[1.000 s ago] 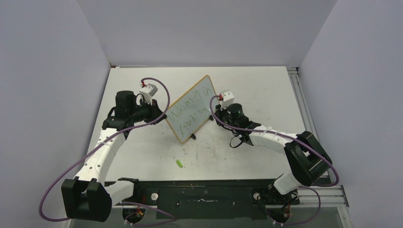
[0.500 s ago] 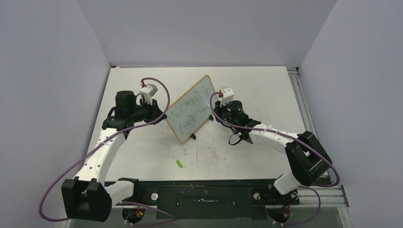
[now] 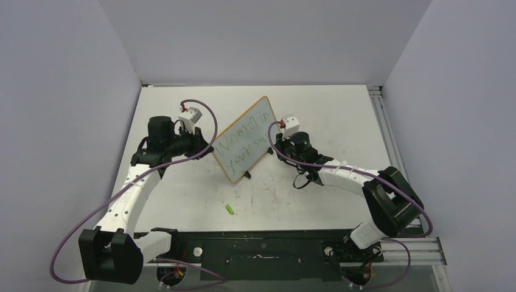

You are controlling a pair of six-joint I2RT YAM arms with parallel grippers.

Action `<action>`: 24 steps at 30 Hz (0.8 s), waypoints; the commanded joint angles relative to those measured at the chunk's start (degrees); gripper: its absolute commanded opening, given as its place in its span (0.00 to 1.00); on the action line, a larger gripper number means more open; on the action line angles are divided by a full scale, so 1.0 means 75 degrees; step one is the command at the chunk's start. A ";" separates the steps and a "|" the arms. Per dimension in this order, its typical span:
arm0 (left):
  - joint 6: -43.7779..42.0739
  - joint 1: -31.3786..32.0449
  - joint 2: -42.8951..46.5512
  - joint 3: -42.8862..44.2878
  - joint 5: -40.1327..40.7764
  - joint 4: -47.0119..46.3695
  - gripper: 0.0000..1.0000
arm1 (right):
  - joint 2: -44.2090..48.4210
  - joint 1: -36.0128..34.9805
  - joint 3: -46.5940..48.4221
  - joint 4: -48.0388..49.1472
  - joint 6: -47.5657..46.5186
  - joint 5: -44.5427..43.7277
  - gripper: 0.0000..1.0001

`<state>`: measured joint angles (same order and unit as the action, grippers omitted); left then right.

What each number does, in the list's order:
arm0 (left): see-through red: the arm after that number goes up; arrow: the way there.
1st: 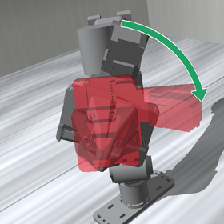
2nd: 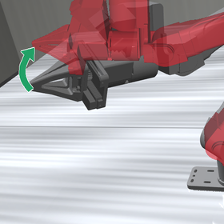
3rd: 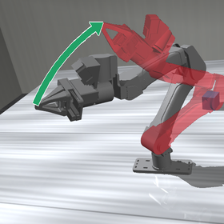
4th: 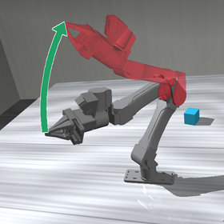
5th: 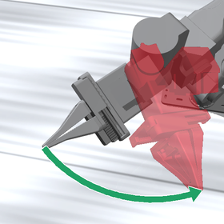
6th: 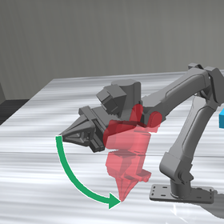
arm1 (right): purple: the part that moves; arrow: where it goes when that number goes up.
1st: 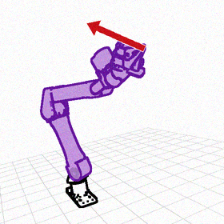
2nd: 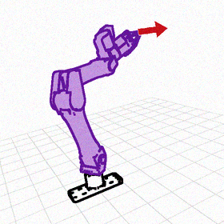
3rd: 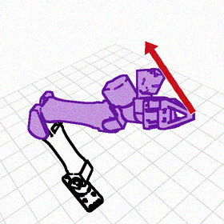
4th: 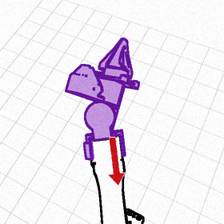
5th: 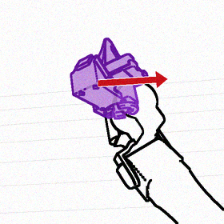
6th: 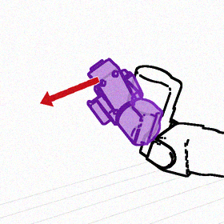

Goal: Write a sentence on the whiteboard

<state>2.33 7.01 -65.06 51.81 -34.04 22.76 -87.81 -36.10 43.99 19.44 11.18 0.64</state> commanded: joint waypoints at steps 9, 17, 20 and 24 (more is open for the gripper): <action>-0.0274 -0.0020 -0.0041 0.0123 0.0144 0.0341 0.00 | 0.0046 -0.0095 0.0037 0.0256 0.0013 -0.0275 0.05; -0.0268 -0.0020 -0.0029 0.0123 0.0139 0.0350 0.00 | 0.0809 -0.0129 0.0326 -0.0205 -0.0169 -0.0606 0.05; -0.0272 -0.0022 -0.0024 0.0109 0.0144 0.0347 0.00 | 0.0796 -0.0121 0.0542 -0.0168 -0.0230 -0.0639 0.05; -0.0274 -0.0020 -0.0024 0.0107 0.0144 0.0343 0.00 | 0.0597 -0.0129 0.0826 -0.0063 -0.0297 -0.0598 0.05</action>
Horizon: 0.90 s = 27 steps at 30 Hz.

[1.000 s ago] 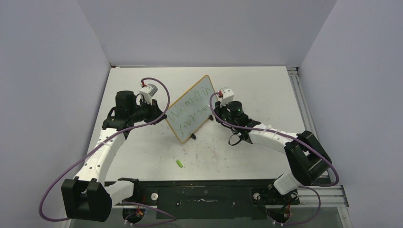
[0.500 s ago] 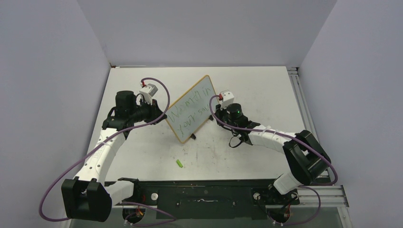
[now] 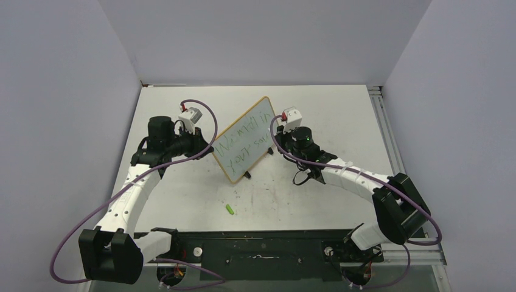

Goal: Write a sentence on the whiteboard

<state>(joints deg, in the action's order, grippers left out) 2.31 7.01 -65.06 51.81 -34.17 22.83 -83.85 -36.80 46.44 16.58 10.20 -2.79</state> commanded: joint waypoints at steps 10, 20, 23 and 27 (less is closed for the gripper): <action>-0.0263 -0.0021 -0.0022 0.0122 0.0148 0.0337 0.00 | -0.0340 -0.0028 0.0626 0.0471 -0.0166 -0.0074 0.05; -0.0268 -0.0020 -0.0028 0.0122 0.0150 0.0341 0.00 | -0.0528 -0.0017 0.0345 0.0479 -0.0072 -0.0004 0.05; -0.0271 -0.0023 -0.0031 0.0112 0.0150 0.0334 0.00 | -0.0579 -0.0027 0.0248 0.0448 -0.0034 0.0005 0.05; -0.0272 -0.0021 -0.0023 0.0123 0.0141 0.0322 0.00 | -0.0625 -0.0021 0.0113 0.0406 0.0014 0.0010 0.05</action>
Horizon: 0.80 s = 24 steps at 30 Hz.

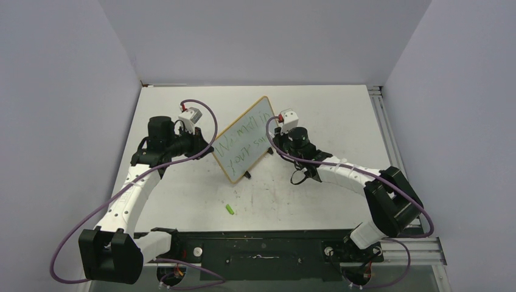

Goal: Write a sentence on the whiteboard

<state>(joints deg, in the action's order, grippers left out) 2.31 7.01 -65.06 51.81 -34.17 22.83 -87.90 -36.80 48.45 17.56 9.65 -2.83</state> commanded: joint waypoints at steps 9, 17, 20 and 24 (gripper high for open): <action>-0.0269 -0.0020 -0.0028 0.0115 0.0127 0.0330 0.00 | -0.0191 -0.0016 -0.0434 0.0284 0.0185 -0.0009 0.05; -0.0272 -0.0020 -0.0024 0.0134 0.0138 0.0319 0.00 | -0.0166 -0.0019 -0.0450 0.0267 0.0180 -0.0093 0.05; -0.0266 -0.0020 -0.0021 0.0135 0.0159 0.0320 0.00 | 0.0095 -0.0017 -0.0588 0.0310 0.0216 -0.0226 0.05; -0.0271 -0.0020 -0.0015 0.0135 0.0162 0.0329 0.00 | 0.0407 0.0111 -0.0657 0.0307 0.0274 -0.0216 0.05</action>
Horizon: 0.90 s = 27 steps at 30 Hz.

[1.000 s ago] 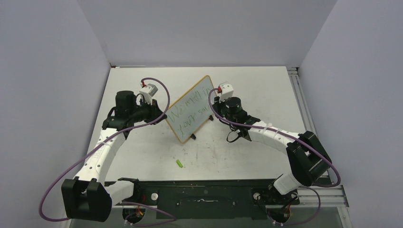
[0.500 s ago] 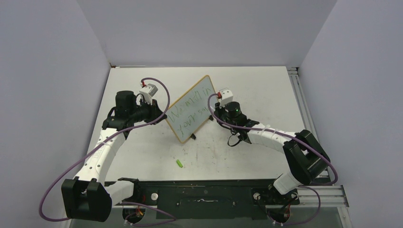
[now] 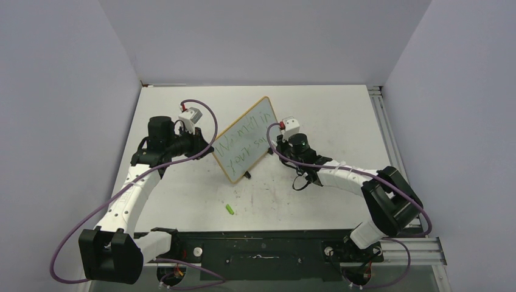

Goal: Write a sentence on the whiteboard

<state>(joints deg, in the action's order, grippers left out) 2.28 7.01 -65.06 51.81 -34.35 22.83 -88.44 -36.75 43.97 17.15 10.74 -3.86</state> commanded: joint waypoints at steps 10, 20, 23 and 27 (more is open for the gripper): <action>-0.0269 -0.0020 -0.0002 0.0121 0.0173 0.0332 0.00 | 0.0351 0.0363 -0.0063 0.0679 0.0255 0.0243 0.05; -0.0267 -0.0020 -0.0006 0.0116 0.0163 0.0337 0.00 | 0.0192 0.0490 0.0033 0.0829 0.0312 0.0456 0.05; -0.0269 -0.0020 -0.0011 0.0122 0.0155 0.0340 0.00 | 0.0151 0.0517 0.0033 0.0865 0.0316 0.0456 0.05; -0.0268 -0.0020 -0.0008 0.0123 0.0150 0.0340 0.00 | 0.0094 0.0550 0.0075 0.0899 0.0337 0.0455 0.05</action>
<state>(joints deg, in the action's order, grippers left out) 2.28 7.01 -65.06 51.81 -34.35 22.87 -87.66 -33.30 43.27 20.38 12.69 -1.04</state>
